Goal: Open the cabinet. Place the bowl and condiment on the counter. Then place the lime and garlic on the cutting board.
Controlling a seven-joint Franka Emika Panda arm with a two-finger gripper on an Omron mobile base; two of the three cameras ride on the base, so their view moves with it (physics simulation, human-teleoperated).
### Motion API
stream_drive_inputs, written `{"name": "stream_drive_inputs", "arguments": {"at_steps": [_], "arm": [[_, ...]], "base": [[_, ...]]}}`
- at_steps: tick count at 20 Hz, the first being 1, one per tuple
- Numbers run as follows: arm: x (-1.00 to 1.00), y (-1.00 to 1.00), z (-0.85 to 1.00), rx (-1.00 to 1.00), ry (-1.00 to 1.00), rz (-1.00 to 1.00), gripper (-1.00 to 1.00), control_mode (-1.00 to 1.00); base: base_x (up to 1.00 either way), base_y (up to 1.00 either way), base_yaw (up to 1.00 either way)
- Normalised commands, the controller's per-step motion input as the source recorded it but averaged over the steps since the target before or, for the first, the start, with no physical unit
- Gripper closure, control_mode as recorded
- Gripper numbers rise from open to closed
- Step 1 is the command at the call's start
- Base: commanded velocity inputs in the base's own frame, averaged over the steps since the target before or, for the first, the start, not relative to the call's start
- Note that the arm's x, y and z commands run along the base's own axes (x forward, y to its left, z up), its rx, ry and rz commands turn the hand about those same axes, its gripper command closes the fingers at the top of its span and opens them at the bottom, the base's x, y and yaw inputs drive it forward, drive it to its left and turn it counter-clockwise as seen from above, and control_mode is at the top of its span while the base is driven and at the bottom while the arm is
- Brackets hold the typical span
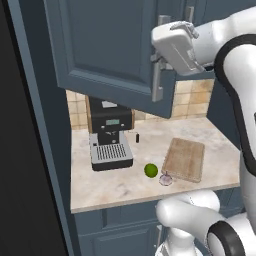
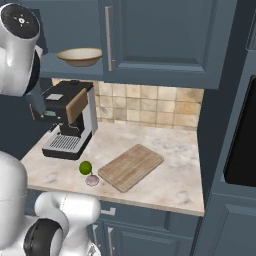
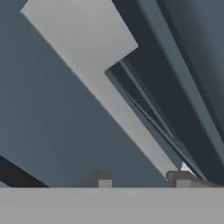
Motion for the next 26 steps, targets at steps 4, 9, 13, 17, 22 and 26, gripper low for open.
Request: {"name": "stream_drive_inputs", "arguments": {"at_steps": [4, 9, 13, 17, 22, 26], "arm": [[-0.74, 0.61, -0.37, -0.19, -0.02, 0.01, 1.00, -1.00], [-0.99, 0.04, -0.37, -0.13, -0.08, 0.00, -1.00, -1.00], [-0.95, -0.55, 0.08, 0.00, -0.05, 0.00, -1.00, -1.00], [-0.24, -0.83, 0.16, 0.10, 0.00, 0.00, -1.00, -1.00], [0.14, -0.92, 0.00, 0.16, 0.03, 0.00, -1.00, -1.00], [0.00, -0.78, 0.05, 0.24, 0.02, 0.00, -1.00, -1.00]], "base": [[0.00, 0.00, 0.00], [0.00, 0.00, 0.00], [0.00, 0.00, 0.00], [0.00, 0.00, 0.00], [0.00, 0.00, 0.00], [0.00, 0.00, 0.00]]}}
